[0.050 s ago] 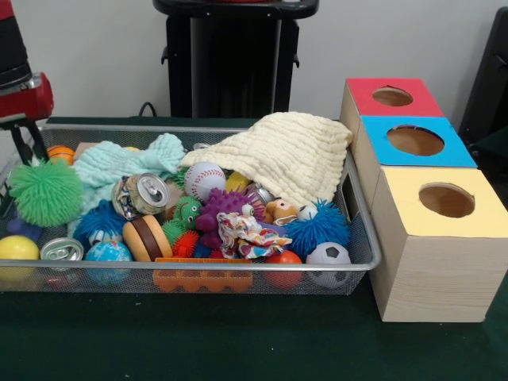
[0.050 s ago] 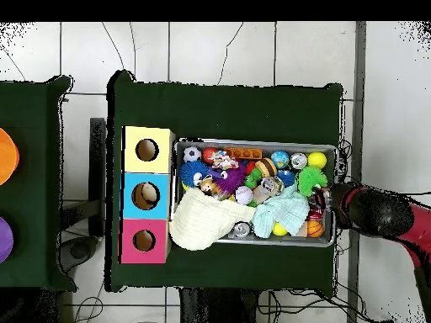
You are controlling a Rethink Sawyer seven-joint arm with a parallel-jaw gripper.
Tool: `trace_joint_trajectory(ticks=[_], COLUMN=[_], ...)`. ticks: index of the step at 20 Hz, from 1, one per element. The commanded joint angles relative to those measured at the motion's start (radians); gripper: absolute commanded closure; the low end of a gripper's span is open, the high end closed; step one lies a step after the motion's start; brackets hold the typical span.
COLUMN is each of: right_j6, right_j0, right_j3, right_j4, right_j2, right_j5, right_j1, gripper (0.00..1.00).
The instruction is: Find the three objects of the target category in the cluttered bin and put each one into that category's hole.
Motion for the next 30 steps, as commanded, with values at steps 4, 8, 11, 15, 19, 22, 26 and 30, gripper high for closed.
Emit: trace_joint_trajectory(ticks=[4,8,11,15,19,22,26,30], right_j6=[0.122,0.195,0.237,0.275,0.308,0.331,0.368,0.382], right_j0=[0.054,0.097,0.134,0.180,0.224,0.261,0.321,0.358], right_j3=[0.241,0.299,0.338,0.385,0.429,0.456,0.501,0.522], right_j4=[-0.049,-0.035,-0.017,0.016,0.045,0.068,0.099,0.109], right_j2=[-0.057,-0.101,-0.138,-0.184,-0.227,-0.258,-0.307,-0.349], right_j5=[-0.140,-0.194,-0.230,-0.271,-0.309,-0.329,-0.367,-0.421], right_j1=[-0.088,-0.130,-0.160,-0.191,-0.220,-0.242,-0.279,-0.294], gripper=[1.00,1.00,1.00,1.00,1.00,1.00,1.00,1.00])
